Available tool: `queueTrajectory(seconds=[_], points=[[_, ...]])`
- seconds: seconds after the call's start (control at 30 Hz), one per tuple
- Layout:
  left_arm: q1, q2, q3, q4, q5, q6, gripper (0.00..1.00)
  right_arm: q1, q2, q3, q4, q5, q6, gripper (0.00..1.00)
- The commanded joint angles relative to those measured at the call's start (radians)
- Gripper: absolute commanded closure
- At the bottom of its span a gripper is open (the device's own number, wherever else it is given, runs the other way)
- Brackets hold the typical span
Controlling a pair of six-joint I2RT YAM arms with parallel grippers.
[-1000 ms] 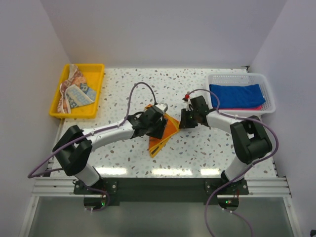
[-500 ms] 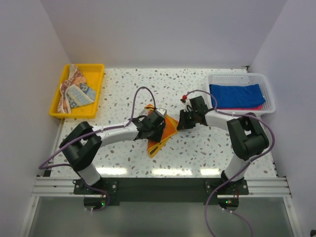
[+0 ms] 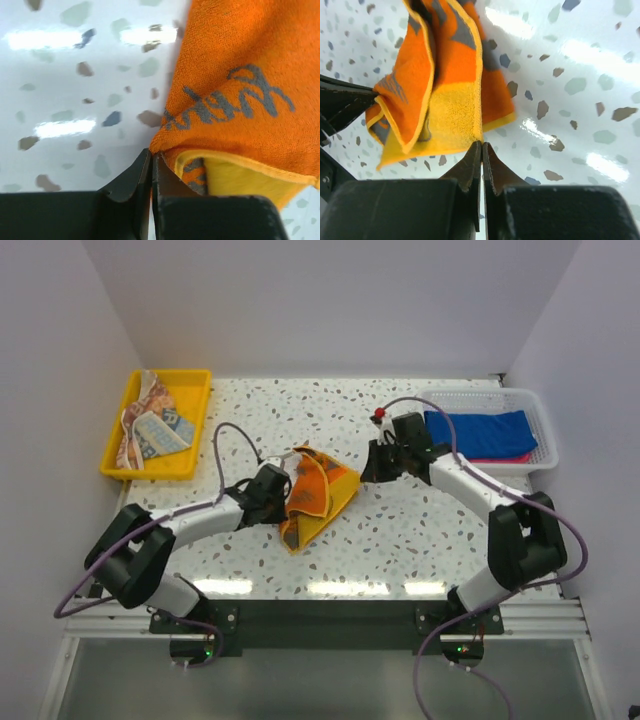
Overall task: Fold and stack the towels
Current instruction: Flatten out the crumpled towel
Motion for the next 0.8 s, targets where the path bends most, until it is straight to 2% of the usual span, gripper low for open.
queueTrajectory(seconds=[0.0, 0.13, 0.37, 0.57, 0.77], points=[[0.056, -0.088, -0.073, -0.003, 0.0, -0.068, 0.95, -0.004, -0.082, 0.075, -0.081, 0.082, -0.02, 1.0], [0.122, -0.241, -0.168, -0.032, 0.002, -0.12, 1.0, -0.008, -0.119, 0.173, -0.167, 0.156, -0.028, 1.0], [0.327, -0.401, -0.154, -0.2, -0.035, -0.059, 1.0, -0.043, -0.137, 0.339, -0.279, 0.311, -0.086, 1.0], [0.344, -0.501, -0.049, -0.346, -0.089, -0.02, 1.0, -0.057, -0.185, 0.478, -0.376, 0.43, -0.161, 1.0], [0.346, -0.579, 0.004, -0.473, 0.051, -0.058, 1.0, -0.059, -0.154, 0.687, -0.503, 0.506, -0.244, 1.0]])
